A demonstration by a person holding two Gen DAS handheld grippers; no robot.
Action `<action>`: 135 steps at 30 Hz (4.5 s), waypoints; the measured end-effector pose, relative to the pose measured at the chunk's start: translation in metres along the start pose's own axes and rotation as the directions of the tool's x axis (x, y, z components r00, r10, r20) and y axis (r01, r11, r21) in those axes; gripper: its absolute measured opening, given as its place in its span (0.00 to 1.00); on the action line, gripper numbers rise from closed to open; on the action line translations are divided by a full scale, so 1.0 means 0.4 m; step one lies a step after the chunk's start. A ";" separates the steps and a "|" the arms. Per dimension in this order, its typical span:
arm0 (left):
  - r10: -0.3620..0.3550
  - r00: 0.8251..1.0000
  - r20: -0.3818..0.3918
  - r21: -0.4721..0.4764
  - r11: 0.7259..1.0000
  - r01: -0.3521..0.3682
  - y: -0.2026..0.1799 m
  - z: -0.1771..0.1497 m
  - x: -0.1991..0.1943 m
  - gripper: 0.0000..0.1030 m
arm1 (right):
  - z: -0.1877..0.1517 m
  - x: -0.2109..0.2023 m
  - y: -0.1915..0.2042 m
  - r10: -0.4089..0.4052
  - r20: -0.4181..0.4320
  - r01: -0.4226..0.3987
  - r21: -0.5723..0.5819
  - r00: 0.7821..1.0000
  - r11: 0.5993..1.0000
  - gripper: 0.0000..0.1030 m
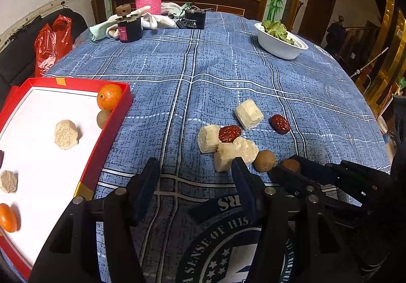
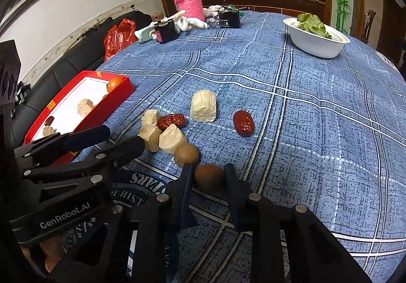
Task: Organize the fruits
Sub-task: 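Grasp a white cube with the left gripper while the right gripper grasps a brown round fruit, then lift the white cube and brown fruit and carry both over the white tray, then lower the cube and brown fruit into the tray and open both grippers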
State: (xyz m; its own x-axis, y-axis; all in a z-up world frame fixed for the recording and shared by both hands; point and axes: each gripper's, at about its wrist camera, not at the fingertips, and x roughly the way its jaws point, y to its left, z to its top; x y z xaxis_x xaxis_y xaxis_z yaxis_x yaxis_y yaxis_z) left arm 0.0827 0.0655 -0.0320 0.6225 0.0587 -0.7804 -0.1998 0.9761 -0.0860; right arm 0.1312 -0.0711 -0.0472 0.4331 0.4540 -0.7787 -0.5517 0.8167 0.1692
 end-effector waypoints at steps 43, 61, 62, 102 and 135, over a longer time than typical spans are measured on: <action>0.007 1.000 0.023 -0.007 1.000 -0.007 -0.002 -0.025 -0.062 0.10 | 0.004 -0.047 -0.042 0.004 0.080 -0.011 0.082 0.997 0.997 0.25; 0.053 0.996 0.078 -0.103 0.994 -0.045 0.108 -0.049 -0.176 0.11 | 0.001 -0.128 0.124 0.009 0.125 -0.008 -0.005 0.992 1.000 0.25; 0.057 0.995 0.078 -0.113 0.992 -0.048 0.119 -0.049 -0.182 0.11 | 0.007 -0.130 0.143 0.016 0.130 -0.014 -0.018 0.991 1.000 0.25; 0.213 0.972 0.102 -0.247 0.952 -0.183 0.295 -0.054 -0.228 0.11 | 0.065 -0.106 0.342 0.069 0.157 -0.046 -0.143 0.985 0.989 0.25; 0.363 0.931 -0.027 -0.396 0.852 -0.344 0.534 -0.044 -0.163 0.11 | 0.130 0.078 0.565 0.209 0.024 -0.196 -0.263 0.978 0.945 0.24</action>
State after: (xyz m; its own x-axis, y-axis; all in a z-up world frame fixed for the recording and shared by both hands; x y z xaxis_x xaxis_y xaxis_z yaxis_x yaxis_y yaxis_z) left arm -0.0138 0.2664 -0.0102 0.4865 0.4035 -0.7749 -0.6837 0.7280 -0.0502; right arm 0.0570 0.1463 -0.0016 0.3250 0.6231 -0.7114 -0.7936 0.5889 0.1532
